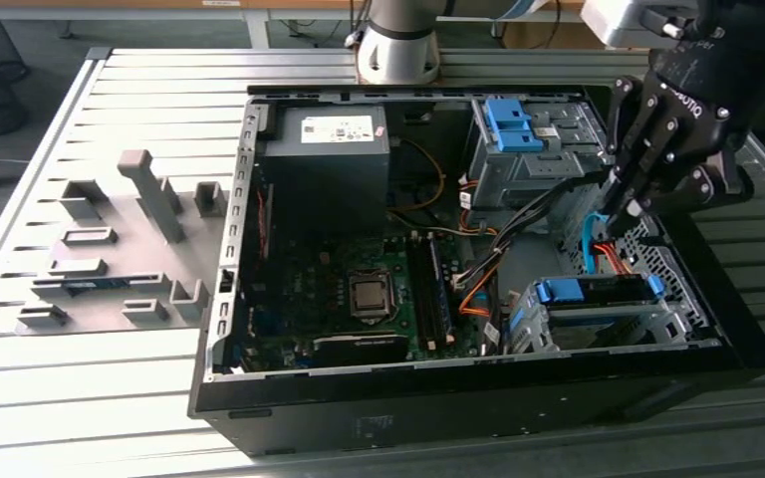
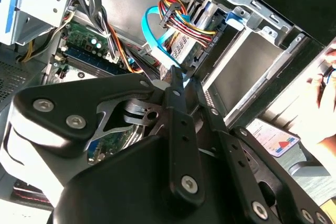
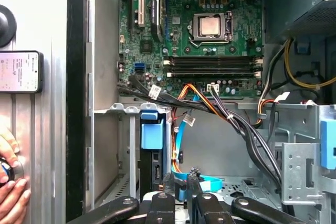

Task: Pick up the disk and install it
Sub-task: 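Insert the second disk wire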

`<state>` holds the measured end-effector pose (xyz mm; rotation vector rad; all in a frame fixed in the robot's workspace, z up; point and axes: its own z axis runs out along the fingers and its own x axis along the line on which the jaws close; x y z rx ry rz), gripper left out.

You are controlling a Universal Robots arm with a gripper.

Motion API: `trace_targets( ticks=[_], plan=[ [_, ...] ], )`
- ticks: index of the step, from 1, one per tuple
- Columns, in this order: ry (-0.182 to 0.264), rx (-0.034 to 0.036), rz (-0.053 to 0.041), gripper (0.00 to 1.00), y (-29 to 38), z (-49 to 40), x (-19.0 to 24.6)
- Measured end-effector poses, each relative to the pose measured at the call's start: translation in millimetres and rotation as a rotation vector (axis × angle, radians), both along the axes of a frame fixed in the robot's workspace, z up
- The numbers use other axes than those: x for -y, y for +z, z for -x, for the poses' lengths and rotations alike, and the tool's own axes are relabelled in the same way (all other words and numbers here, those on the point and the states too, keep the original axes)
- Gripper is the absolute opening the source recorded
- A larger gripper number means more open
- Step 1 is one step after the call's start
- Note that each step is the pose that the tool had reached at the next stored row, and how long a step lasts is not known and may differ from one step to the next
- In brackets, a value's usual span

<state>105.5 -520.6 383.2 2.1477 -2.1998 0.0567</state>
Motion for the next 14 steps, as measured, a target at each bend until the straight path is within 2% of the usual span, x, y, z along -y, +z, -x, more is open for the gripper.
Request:
trace_targets(
  ticks=[4,6,9,10,11,14],
  plan=[
    [0.000,0.0000,0.0028,0.24,-4.4,0.0,-0.2],
    [0.000,0.0007,0.0121,0.24,-6.1,0.0,-0.2],
    [0.000,0.0036,0.0312,0.22,-8.3,0.0,-0.2],
    [0.000,0.0049,0.0365,0.16,-9.0,0.0,-0.2],
    [0.000,0.0061,0.0410,0.16,-9.6,0.0,-0.2],
    [0.000,0.0065,0.0421,0.16,-10.1,0.0,1.0]
  ],
)
